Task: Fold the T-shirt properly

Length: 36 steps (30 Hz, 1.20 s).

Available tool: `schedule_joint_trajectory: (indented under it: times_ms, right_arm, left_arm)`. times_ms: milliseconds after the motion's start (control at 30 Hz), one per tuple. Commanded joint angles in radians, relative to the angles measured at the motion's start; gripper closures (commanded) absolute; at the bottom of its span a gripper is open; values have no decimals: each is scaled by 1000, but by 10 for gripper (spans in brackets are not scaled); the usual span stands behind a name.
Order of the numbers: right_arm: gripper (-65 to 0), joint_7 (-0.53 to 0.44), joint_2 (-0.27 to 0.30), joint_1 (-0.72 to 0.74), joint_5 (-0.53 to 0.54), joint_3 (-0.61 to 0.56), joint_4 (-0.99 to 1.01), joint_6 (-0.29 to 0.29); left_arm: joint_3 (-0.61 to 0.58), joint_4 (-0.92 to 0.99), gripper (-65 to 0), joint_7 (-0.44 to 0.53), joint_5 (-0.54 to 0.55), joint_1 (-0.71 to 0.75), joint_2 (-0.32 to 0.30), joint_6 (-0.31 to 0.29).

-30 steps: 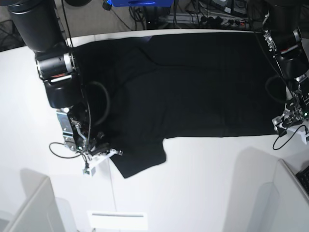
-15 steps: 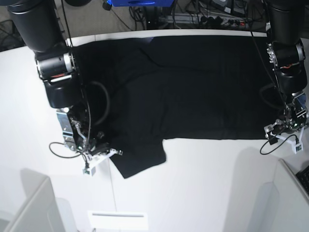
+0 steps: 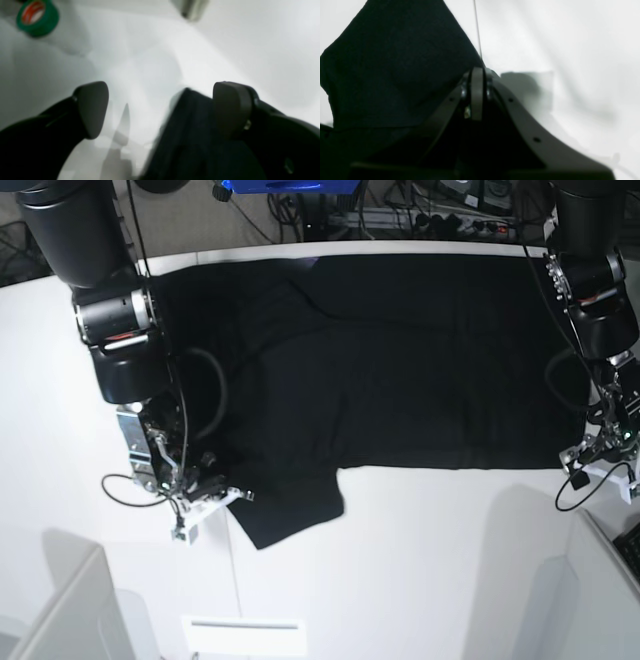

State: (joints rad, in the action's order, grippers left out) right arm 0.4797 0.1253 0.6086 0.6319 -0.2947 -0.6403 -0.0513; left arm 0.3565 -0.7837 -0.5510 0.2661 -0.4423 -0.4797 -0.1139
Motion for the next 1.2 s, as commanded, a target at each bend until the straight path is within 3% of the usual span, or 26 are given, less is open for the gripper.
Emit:
schedule_joint_trajectory:
  times_ms: [0, 200, 333, 700, 967, 1133, 1167]
  right_arm:
    - [0, 23, -6, 21, 7, -2, -8, 6]
    - [0, 23, -8, 20, 7, -2, -9, 6]
    - [0, 23, -8, 20, 7, -2, -9, 6]
    - [0, 23, -6, 18, 7, -2, -9, 6]
    - [0, 15, -5, 10, 7, 2, -9, 6]
    - [0, 9, 0, 6, 7, 2, -13, 6]
    - [0, 0, 0, 3, 7, 2, -23, 6]
  left_arm:
    - [2, 13, -630, 15, 3, -22, -20, -2]
    - [-6, 163, -630, 90, 2, -97, -20, -2]
    - [-139, 240, -630, 145, 8, -138, -21, -2]
    - [-158, 255, -617, 150, 11, -131, -15, -2]
    - [-158, 247, -331, 151, 11, -65, 22, -2]
    - [-158, 246, 0, 151, 11, -43, 39, -2]
    - [-158, 246, 0, 151, 11, -43, 39, -2]
